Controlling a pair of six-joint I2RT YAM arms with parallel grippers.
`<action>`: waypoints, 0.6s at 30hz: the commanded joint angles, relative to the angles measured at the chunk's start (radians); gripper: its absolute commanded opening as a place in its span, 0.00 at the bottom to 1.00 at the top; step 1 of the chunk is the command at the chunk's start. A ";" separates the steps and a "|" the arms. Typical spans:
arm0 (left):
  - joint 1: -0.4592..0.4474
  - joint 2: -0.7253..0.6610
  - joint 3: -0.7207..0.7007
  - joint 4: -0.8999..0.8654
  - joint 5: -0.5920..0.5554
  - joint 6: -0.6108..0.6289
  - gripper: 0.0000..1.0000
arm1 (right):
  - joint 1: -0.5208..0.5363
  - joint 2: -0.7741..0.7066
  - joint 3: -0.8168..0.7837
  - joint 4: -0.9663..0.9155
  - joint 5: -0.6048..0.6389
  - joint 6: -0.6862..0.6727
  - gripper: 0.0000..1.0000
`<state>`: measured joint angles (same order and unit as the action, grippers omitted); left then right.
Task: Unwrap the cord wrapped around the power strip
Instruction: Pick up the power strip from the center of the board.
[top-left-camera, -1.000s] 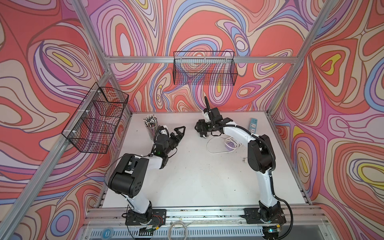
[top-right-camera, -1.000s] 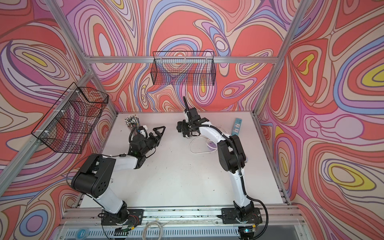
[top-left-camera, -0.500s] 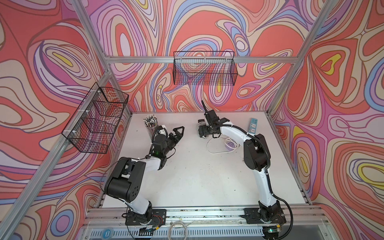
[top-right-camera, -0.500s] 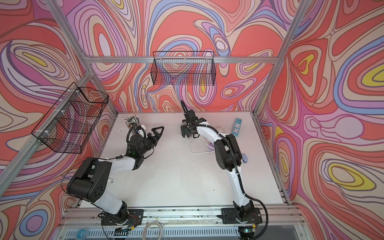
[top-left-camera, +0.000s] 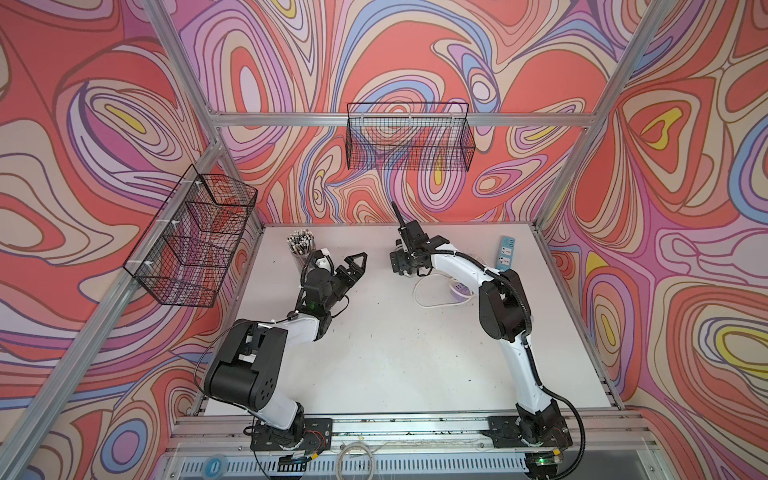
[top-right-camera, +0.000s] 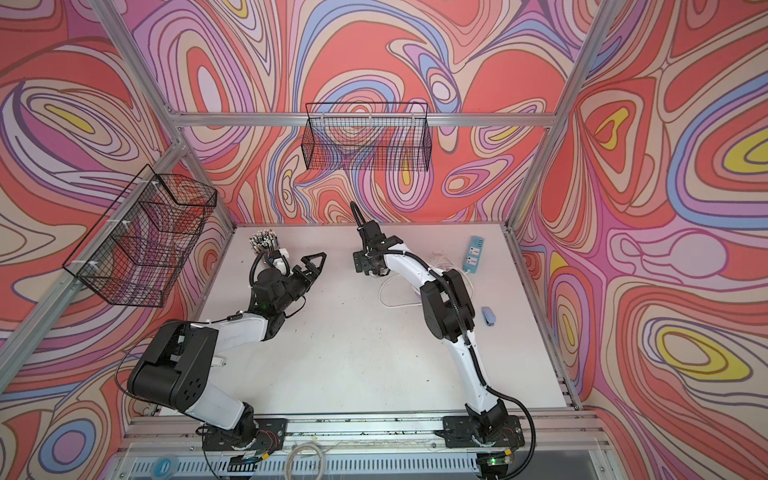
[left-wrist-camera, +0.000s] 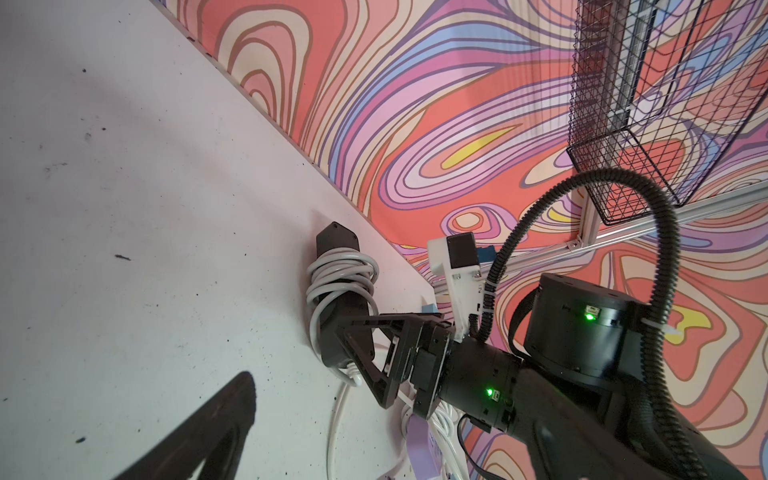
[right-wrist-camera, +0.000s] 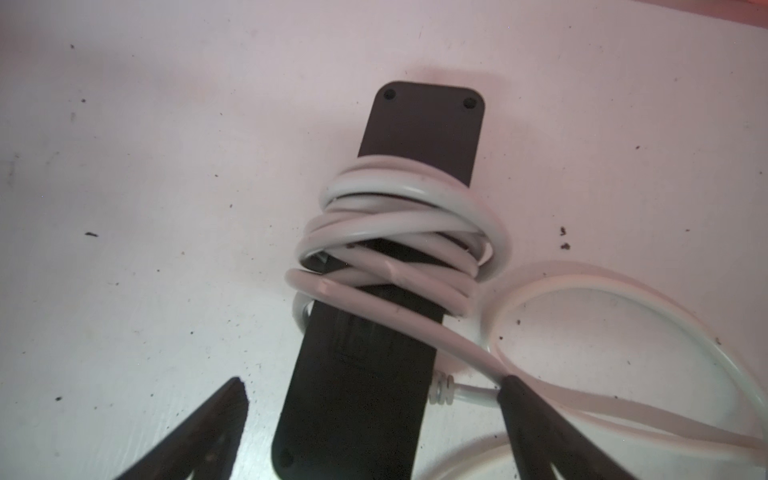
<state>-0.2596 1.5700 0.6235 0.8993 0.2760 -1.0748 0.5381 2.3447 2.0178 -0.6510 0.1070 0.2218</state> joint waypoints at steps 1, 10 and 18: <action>0.007 -0.034 -0.011 -0.011 -0.008 0.025 1.00 | 0.010 0.063 0.016 -0.025 0.000 -0.001 0.98; 0.009 -0.059 -0.012 -0.038 -0.014 0.052 1.00 | 0.008 0.107 0.058 -0.030 0.042 -0.010 0.95; 0.011 -0.061 -0.014 -0.031 -0.012 0.055 1.00 | 0.001 0.100 0.056 -0.023 0.043 -0.021 0.79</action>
<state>-0.2543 1.5311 0.6209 0.8608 0.2687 -1.0393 0.5434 2.4390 2.0628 -0.6659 0.1356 0.2031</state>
